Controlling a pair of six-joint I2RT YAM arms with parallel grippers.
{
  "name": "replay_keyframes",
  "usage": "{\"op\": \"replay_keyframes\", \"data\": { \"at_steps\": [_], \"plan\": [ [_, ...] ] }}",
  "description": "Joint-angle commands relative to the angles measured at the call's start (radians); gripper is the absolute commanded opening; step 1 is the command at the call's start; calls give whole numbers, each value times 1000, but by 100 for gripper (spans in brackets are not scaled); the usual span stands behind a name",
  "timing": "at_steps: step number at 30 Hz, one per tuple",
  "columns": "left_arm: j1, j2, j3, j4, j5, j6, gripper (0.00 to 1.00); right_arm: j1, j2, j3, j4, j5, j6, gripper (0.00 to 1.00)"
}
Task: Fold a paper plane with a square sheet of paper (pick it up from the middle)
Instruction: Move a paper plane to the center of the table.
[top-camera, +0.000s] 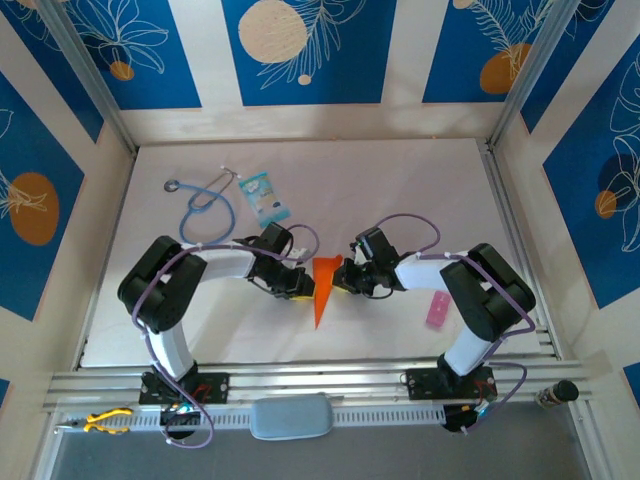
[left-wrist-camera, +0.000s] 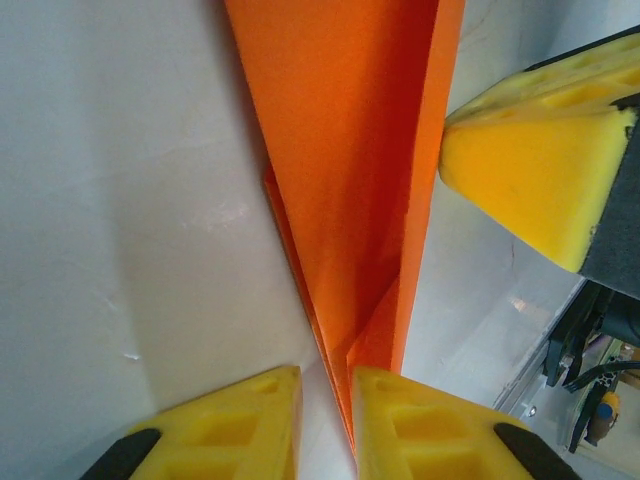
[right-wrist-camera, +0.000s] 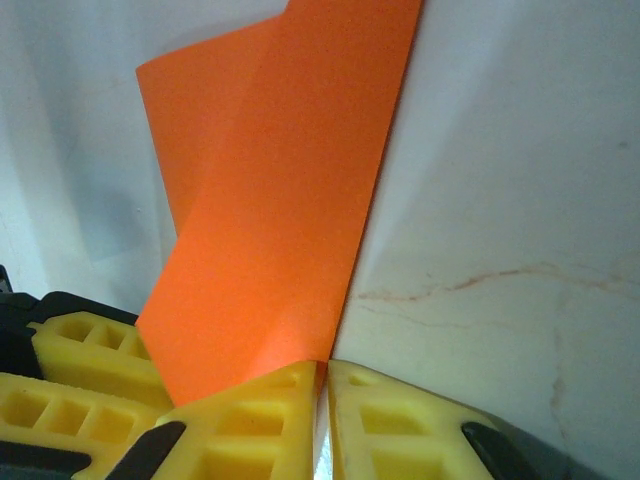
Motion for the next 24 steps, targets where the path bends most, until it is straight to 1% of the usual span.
{"op": "replay_keyframes", "data": {
  "at_steps": [1, 6, 16, 24],
  "plan": [
    [-4, 19, -5, -12, 12, 2, 19, 10, 22, 9, -6, 3, 11, 12],
    [-7, 21, -4, -7, 18, -10, 17, 12, 28, 3, 2, 4, 18, 11],
    [-10, 13, -28, 66, 61, -71, 22, 13, 36, 1, 5, -3, 18, 11],
    [-22, 46, -18, 89, 79, -89, 21, 15, 40, -6, 32, -15, 30, 11]
  ]
}}
